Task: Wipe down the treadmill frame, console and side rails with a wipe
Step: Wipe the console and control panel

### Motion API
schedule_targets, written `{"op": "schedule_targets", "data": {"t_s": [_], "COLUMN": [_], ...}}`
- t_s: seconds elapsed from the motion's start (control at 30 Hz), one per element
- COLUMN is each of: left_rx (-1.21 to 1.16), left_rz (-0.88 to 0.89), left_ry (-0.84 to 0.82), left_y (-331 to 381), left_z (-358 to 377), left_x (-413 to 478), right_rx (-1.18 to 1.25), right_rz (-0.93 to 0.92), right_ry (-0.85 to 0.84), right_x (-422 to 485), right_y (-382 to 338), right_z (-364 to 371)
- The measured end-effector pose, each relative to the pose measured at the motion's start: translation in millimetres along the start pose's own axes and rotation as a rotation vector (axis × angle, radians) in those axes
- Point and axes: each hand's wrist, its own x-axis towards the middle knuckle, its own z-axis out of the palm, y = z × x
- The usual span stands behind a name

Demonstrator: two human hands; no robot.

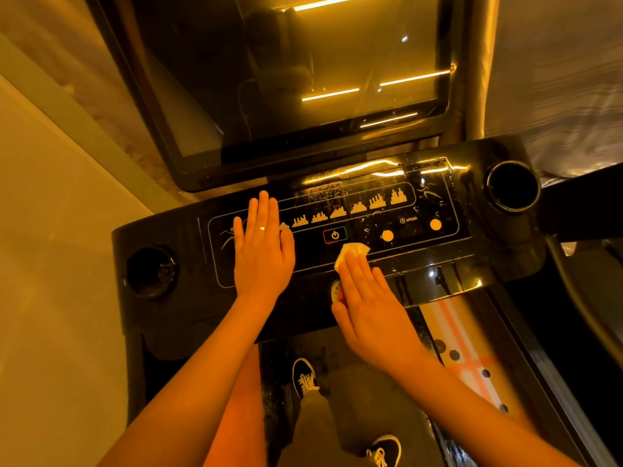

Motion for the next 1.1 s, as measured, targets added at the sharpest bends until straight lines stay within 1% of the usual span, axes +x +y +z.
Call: {"op": "schedule_targets", "data": {"t_s": [0.1,0.3,0.4,0.5,0.63,0.7,0.93,1.0,1.1], "left_rx": [0.008,0.022,0.000,-0.011,-0.015,-0.008,0.014,0.026,0.031], "left_rz": [0.002,-0.002,-0.007,-0.005,0.001,0.001,0.009,0.010,0.016], "left_ry": [0.002,-0.009,-0.009,-0.004,-0.006,-0.002,-0.020,-0.029,-0.046], "left_y": [-1,-1,0,0,-2,-2,-1,-1,-1], "left_z": [0,0,-1,-1,1,1,-1,0,-3], "left_x": [1,0,0,-1,0,0,-1,-1,1], "right_rx": [0.011,-0.020,-0.039,-0.012,-0.027,-0.034,-0.049,-0.044,-0.023], "right_rz": [-0.005,0.011,0.009,-0.015,-0.060,-0.067,0.018,0.003,-0.022], "right_ry": [0.015,0.110,0.115,0.114,0.033,0.031,0.040,0.032,0.020], "right_x": [18,123,145,121,37,16,73,60,16], "right_y": [1,10,15,17,14,14,11,13,14], "right_z": [-4,-37,-43,-37,-20,-14,-27,-23,-12]}}
